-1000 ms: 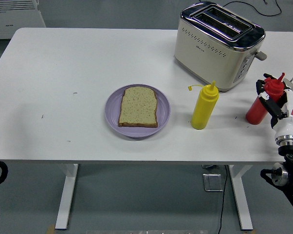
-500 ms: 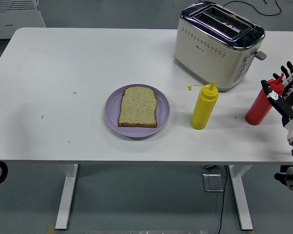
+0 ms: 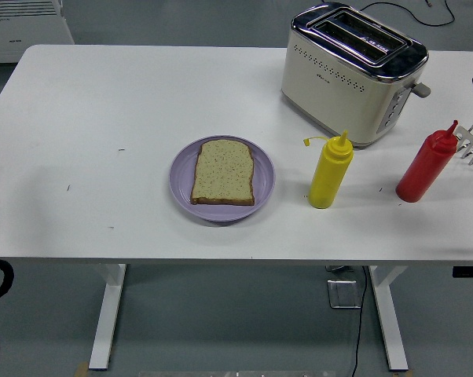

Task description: Pick up the cup,pour liquid into bread,place the cup on the desk

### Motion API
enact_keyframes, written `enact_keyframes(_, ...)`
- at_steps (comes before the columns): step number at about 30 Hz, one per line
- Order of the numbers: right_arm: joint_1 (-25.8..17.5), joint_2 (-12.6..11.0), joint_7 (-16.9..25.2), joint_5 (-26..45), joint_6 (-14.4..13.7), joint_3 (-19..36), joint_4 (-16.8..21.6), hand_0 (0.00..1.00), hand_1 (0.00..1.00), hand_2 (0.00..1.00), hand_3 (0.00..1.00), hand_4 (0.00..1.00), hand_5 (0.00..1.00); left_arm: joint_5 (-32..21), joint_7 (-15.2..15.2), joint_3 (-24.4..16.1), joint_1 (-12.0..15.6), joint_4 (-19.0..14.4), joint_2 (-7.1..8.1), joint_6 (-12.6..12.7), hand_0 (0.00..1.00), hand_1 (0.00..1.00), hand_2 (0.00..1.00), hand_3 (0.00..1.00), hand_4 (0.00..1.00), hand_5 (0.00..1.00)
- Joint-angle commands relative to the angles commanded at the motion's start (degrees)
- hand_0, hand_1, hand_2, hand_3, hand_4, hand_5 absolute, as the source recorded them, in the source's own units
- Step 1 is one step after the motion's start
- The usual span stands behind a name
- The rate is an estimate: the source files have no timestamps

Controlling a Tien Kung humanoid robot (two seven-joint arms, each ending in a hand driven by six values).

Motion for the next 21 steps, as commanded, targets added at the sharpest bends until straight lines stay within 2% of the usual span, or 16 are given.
enact_keyframes(1,0.0,0.1,0.1,1.8,0.4,0.7,0.1,0.971,0.910,0.988,0.998,0.886,0.372,0.0,0.0,0.0,0.0,0.0,0.00,0.0,0.843,0.854,0.882,0.809,0.619,0.998)
enact_keyframes(3,0.3,0.6,-0.6,6.5,3.4,3.2,-1.1,0.971,0.910,0.988,0.998,0.886,0.372,0.0,0.0,0.1,0.1,0.0,0.02,0.0,0.843,0.854,0.882,0.809,0.619,0.998)
enact_keyframes(4,0.3,0.9,-1.3,8.7,5.4,4.7,-2.3,0.929,0.860,0.936,0.960,0.889,0.418,0.0,0.0,0.1,0.1,0.0,0.01,0.0,0.842,0.854,0.882,0.809,0.618,0.998)
enact_keyframes(6,0.2,1.2,-2.8,13.9,8.6,6.5,-4.1,0.929,0.860,0.936,0.960,0.889,0.418,0.0,0.0,0.2,0.2,0.0,0.00,0.0,0.842,0.854,0.882,0.809,0.618,0.998)
enact_keyframes(9,-0.3,1.7,-4.2,20.6,11.4,7.2,-6.1,0.929,0.860,0.936,0.960,0.889,0.418,0.0,0.0,0.2,0.3,0.0,-0.01,0.0,0.842,0.854,0.882,0.809,0.618,0.998)
enact_keyframes(10,-0.4,2.0,-4.9,23.2,12.4,7.4,-6.9,0.877,0.816,0.860,0.877,0.818,0.517,0.0,0.0,0.2,0.3,0.0,0.00,0.0,0.843,0.854,0.882,0.809,0.619,0.998)
enact_keyframes(15,-0.5,3.3,-8.1,35.1,11.2,8.1,-9.7,0.877,0.816,0.860,0.877,0.818,0.517,0.0,0.1,0.2,0.2,0.0,-0.03,0.0,0.843,0.854,0.882,0.809,0.619,0.998)
enact_keyframes(16,-0.5,3.4,-8.4,37.8,11.1,8.1,-9.8,0.840,0.780,0.806,0.827,0.760,0.555,0.0,0.1,0.2,0.2,0.0,-0.03,0.0,0.843,0.854,0.881,0.808,0.616,0.998)
enact_keyframes(19,-0.4,3.9,-12.5,45.0,9.4,9.1,-11.9,0.840,0.780,0.806,0.827,0.760,0.555,0.0,0.1,0.0,0.0,0.0,-0.06,0.0,0.843,0.854,0.881,0.808,0.616,0.998)
enact_keyframes(21,-0.4,4.1,-14.4,46.7,9.0,9.5,-12.8,0.840,0.780,0.806,0.827,0.760,0.555,0.0,0.2,-0.1,0.0,0.0,-0.06,0.0,0.843,0.854,0.881,0.808,0.616,0.998)
